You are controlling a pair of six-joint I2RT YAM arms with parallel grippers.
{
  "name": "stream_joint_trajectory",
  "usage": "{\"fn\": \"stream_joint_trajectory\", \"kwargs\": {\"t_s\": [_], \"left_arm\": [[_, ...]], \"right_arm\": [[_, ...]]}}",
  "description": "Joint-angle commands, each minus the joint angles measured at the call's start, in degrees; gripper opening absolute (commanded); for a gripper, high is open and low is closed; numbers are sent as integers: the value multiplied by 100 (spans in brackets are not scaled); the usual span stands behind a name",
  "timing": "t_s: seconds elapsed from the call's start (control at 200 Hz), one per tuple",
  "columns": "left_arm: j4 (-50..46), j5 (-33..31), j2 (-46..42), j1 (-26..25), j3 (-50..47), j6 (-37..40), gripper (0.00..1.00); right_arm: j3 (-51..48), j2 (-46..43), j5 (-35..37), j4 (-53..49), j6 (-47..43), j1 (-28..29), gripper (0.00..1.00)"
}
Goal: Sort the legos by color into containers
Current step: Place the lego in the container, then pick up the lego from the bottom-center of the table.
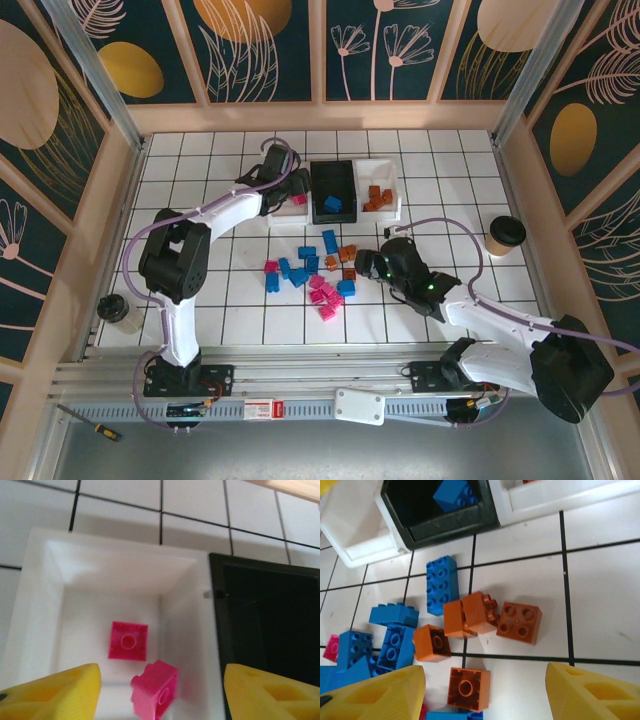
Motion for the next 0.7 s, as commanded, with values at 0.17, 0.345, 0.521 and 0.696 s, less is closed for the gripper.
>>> {"fn": "stream_joint_trajectory", "kwargs": {"t_s": [0.17, 0.345, 0.521, 0.696], "left_arm": [[582, 810, -1393, -28, -855, -211, 83], [1086, 1113, -2570, -98, -2339, -409, 99], [1397, 1138, -3624, -108, -3714, -688, 99], [1208, 980, -4469, -108, -4486, -683, 99]], "right_arm": [[-226, -54, -265, 9, 237, 177, 64], [-221, 266, -524, 253, 342, 486, 66], [-94, 792, -210, 341, 611, 989, 67], [-7, 1164, 13, 394, 834, 1246, 67]]}}
